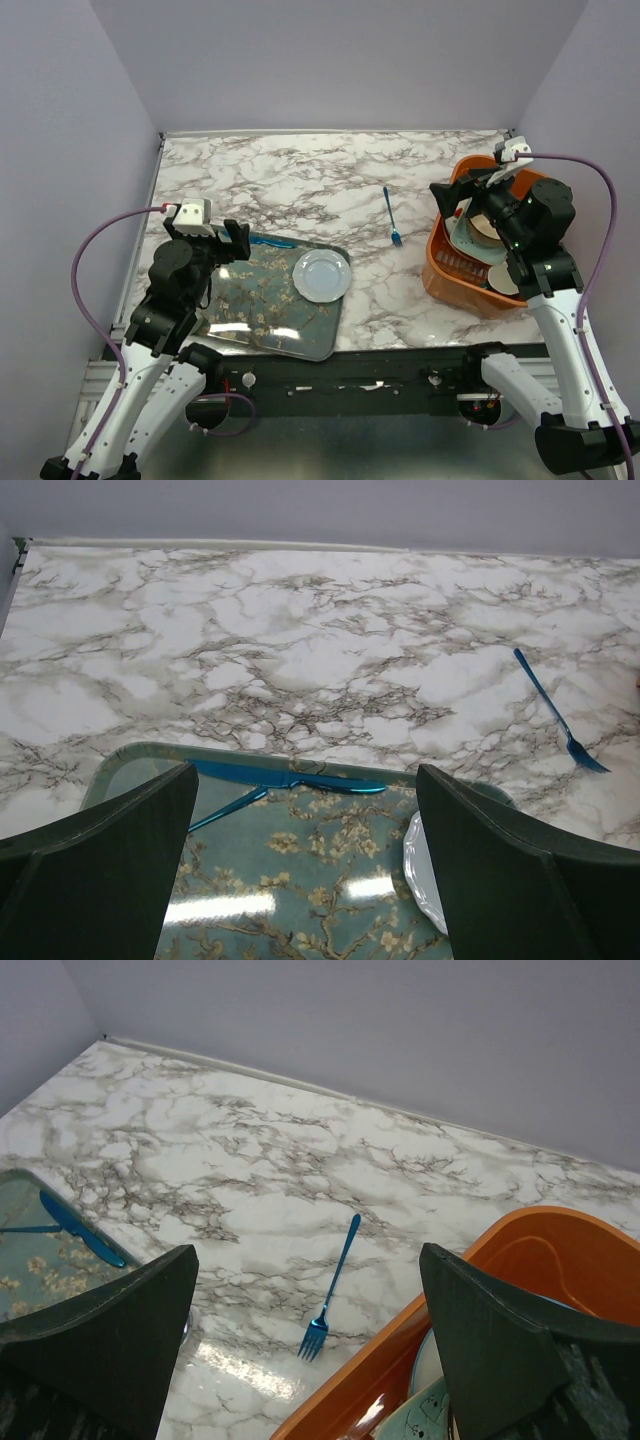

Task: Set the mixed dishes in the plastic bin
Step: Reset both arms

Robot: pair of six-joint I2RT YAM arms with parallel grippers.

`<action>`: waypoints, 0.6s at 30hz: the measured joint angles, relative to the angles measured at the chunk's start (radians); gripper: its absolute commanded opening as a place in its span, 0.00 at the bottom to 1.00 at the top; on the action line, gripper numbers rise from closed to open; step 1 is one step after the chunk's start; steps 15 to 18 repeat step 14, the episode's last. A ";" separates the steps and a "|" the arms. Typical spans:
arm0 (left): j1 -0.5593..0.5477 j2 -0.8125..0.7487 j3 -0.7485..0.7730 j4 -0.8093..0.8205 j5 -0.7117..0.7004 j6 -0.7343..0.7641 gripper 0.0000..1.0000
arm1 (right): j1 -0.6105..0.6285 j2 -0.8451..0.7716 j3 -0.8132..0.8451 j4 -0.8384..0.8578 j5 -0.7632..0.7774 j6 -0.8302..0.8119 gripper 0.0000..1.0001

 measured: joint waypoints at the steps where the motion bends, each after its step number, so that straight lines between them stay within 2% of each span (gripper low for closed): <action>1: 0.002 0.000 0.000 0.000 0.000 0.000 0.99 | 0.000 0.000 0.000 0.000 0.000 0.000 1.00; 18: 0.002 0.000 0.000 0.000 0.000 0.000 0.99 | 0.000 -0.001 -0.001 0.000 0.000 -0.015 1.00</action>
